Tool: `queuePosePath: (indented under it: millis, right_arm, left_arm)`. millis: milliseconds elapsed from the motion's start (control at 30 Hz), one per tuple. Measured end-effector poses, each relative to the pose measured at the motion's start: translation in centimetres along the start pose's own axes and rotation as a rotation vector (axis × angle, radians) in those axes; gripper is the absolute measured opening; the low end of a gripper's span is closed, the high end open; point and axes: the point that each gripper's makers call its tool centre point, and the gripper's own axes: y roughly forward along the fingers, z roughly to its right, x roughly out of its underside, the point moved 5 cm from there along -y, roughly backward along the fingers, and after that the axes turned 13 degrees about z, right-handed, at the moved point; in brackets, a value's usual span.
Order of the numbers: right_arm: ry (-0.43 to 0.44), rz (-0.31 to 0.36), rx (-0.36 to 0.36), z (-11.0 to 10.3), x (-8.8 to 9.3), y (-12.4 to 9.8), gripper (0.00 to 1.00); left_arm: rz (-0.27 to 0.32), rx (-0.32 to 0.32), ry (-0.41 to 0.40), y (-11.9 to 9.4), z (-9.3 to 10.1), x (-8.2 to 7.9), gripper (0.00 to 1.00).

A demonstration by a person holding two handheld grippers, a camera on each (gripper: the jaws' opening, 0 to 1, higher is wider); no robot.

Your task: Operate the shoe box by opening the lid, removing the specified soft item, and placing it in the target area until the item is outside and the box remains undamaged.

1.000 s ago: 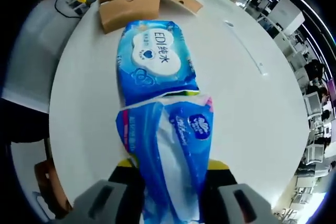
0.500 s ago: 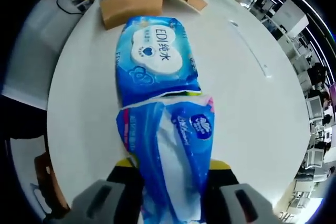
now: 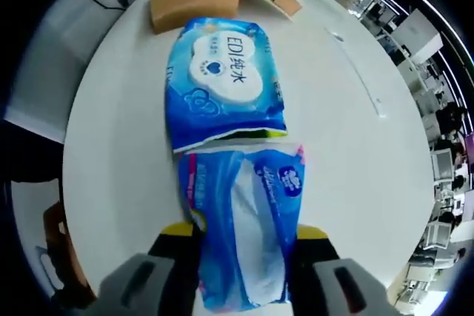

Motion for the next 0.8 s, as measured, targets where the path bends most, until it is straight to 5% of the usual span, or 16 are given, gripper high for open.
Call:
queuePosePath:
  millis: [800]
  right_arm:
    - [0.013, 0.018, 0.023, 0.0, -0.9, -1.6, 0.44]
  left_arm:
    - [0.016, 0.020, -0.003, 0.0, 0.5, -0.3, 0.79]
